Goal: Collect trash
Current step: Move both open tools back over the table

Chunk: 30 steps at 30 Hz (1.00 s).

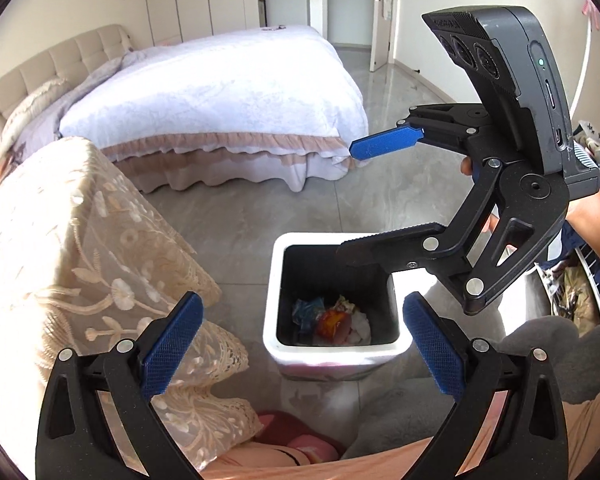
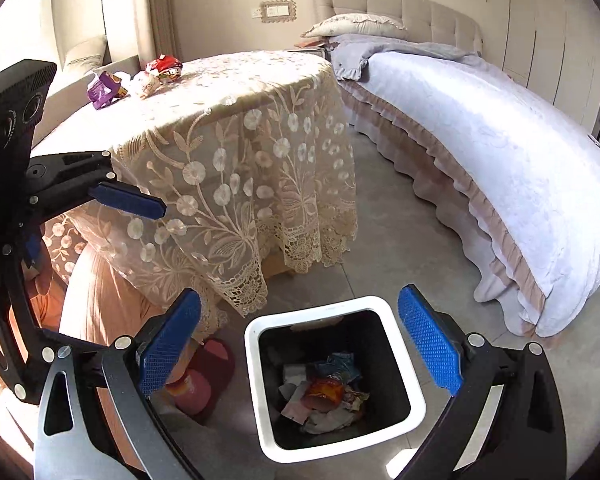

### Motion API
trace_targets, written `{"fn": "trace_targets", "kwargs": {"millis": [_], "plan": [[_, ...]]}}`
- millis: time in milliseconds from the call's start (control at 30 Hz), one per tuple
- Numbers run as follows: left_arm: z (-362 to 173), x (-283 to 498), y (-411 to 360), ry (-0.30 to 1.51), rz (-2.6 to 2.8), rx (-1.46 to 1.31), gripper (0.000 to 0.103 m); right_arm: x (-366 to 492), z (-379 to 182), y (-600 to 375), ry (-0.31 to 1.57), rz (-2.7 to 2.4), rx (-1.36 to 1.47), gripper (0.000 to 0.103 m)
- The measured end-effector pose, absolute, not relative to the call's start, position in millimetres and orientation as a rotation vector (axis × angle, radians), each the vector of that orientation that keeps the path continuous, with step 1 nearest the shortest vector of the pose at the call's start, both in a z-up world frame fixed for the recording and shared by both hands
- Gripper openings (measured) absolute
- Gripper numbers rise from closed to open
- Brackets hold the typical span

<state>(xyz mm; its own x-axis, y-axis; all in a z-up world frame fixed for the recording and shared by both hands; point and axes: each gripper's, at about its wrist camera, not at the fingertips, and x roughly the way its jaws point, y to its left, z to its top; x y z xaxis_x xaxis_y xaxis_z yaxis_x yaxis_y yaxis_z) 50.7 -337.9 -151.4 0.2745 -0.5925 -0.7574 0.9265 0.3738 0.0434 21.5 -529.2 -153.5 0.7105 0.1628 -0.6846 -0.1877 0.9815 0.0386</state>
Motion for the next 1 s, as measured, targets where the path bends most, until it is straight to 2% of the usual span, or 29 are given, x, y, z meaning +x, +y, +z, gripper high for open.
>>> {"fn": "trace_targets", "kwargs": {"millis": [600, 1000], "plan": [[-94.3, 83.7, -228.8, 0.573, -0.841, 0.372, 0.098, 78.8, -81.2, -432.8, 0.573, 0.373, -0.060, 0.098], [-61.6, 129.4, -141.0, 0.519, -0.658, 0.263, 0.098, 145.1, -52.6, -352.1, 0.539, 0.500, -0.087, 0.098]]}}
